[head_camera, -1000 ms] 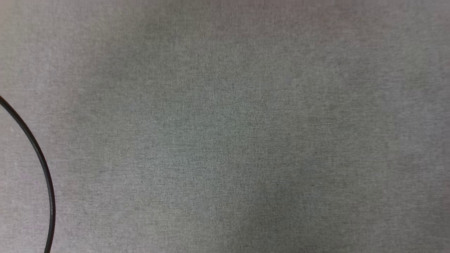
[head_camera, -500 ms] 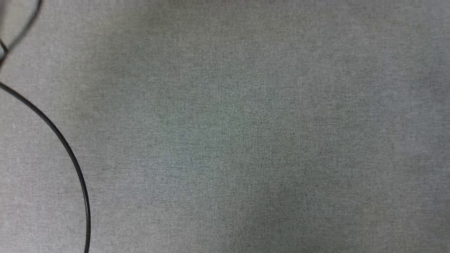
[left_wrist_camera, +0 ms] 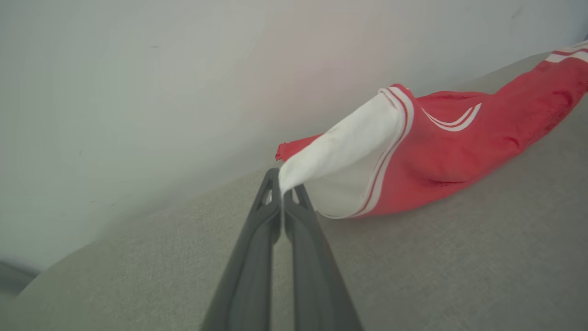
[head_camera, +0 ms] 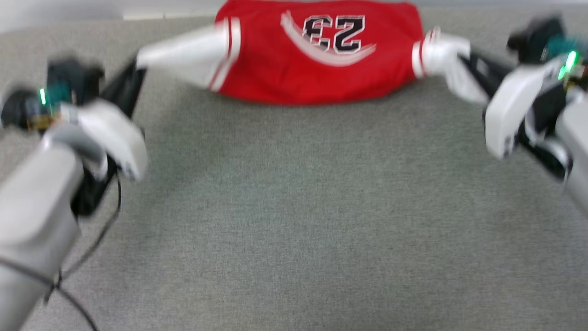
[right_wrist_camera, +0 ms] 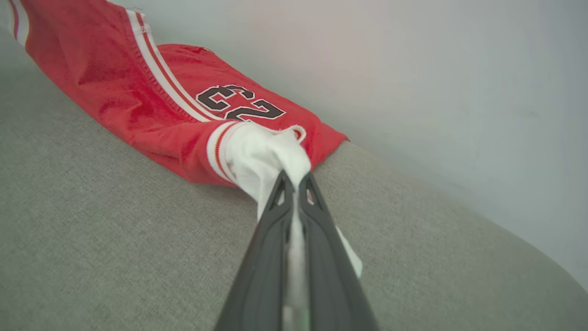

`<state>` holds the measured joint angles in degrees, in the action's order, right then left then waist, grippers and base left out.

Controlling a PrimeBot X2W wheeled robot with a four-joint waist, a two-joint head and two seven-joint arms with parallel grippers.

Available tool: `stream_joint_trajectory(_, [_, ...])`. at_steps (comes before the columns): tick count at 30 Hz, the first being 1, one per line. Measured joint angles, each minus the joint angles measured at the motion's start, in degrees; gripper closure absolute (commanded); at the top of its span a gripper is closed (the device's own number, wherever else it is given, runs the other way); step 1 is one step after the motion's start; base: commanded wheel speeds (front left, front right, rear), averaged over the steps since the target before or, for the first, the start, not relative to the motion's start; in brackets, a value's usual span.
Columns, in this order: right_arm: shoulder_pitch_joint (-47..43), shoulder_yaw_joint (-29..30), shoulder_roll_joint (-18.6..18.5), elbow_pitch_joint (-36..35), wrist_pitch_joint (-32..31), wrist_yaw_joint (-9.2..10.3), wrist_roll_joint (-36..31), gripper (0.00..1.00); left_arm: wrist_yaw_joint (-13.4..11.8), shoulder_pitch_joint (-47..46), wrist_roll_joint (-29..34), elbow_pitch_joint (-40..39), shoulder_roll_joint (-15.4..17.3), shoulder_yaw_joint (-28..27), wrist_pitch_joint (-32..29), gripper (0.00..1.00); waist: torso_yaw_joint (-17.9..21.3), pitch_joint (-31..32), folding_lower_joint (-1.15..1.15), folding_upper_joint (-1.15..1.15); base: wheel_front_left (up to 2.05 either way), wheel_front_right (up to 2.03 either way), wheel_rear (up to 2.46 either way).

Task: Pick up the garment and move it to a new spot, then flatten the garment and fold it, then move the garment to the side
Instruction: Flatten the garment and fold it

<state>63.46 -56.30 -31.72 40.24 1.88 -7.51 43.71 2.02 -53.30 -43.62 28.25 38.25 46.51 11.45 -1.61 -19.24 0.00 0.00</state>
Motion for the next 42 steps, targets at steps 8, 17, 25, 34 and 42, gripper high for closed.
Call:
stream_joint_trajectory(8, [-14.1,-3.7,-4.1,-4.4,2.2,-0.01,4.1,1.00,-8.6,21.6,-5.2,-11.9,5.3,0.9,0.1,1.00,0.9,6.2,0.00,0.00,0.00,0.00,0.00])
stream_joint_trajectory(17, [-30.2,-4.6,-8.2,-8.1,3.2,-0.01,7.2,1.00,-16.7,38.9,-10.5,-20.0,9.7,1.4,0.4,1.00,1.3,12.9,-0.01,0.00,0.00,0.00,0.00])
stream_joint_trajectory(25, [-43.6,-2.6,-11.4,-12.5,3.4,-0.01,8.1,1.00,-22.3,51.9,-14.6,-26.1,12.2,1.3,1.8,1.00,1.8,17.4,-0.02,0.00,0.00,0.00,0.00])
stream_joint_trajectory(34, [-52.1,2.4,-13.1,-18.1,-0.7,-0.02,7.3,0.89,-27.1,60.4,-15.9,-32.8,13.5,-0.2,2.9,1.00,2.3,18.8,-0.02,0.00,0.00,0.00,0.00])
stream_joint_trajectory(42, [-49.8,13.9,-15.5,-24.4,-4.8,-0.01,3.5,0.00,-28.6,58.8,-13.5,-35.7,13.4,-0.1,2.9,1.00,2.1,18.5,-0.01,0.00,0.00,0.00,0.00])
